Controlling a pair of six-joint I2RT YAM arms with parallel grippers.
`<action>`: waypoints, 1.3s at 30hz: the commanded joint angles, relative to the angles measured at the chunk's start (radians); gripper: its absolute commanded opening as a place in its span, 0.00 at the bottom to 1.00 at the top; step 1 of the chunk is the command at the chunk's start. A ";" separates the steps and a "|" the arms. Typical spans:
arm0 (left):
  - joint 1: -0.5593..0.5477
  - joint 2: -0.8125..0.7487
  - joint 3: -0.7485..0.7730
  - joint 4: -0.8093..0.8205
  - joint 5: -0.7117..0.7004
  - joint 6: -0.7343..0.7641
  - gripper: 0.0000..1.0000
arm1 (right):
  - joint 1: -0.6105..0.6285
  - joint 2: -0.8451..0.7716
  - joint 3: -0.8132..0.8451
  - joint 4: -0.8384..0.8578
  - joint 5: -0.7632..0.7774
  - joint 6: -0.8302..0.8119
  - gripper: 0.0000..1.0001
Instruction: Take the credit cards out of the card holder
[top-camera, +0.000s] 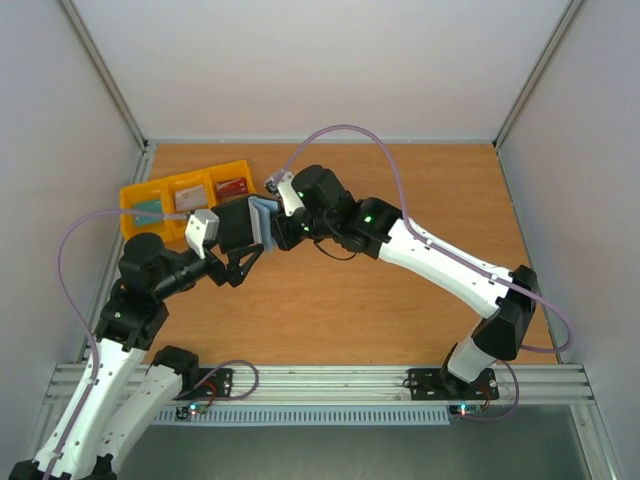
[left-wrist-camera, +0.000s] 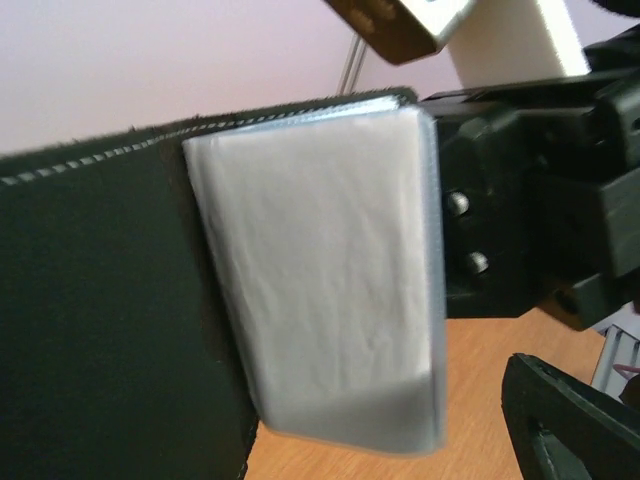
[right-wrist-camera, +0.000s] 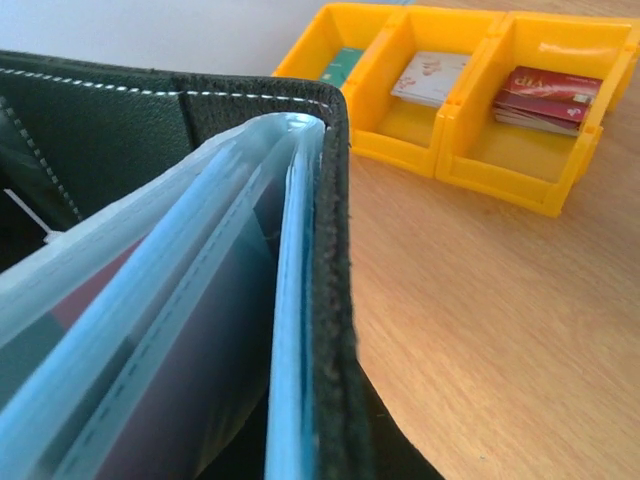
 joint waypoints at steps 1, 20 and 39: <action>-0.002 0.006 0.031 0.068 0.026 -0.031 0.99 | 0.011 0.006 0.039 -0.004 0.050 0.014 0.01; -0.003 -0.017 0.048 0.003 -0.039 -0.020 0.50 | 0.000 -0.029 0.001 0.036 -0.038 -0.049 0.01; 0.007 -0.024 0.082 -0.120 -0.214 -0.168 0.00 | -0.429 -0.228 -0.217 0.057 -0.414 -0.024 0.34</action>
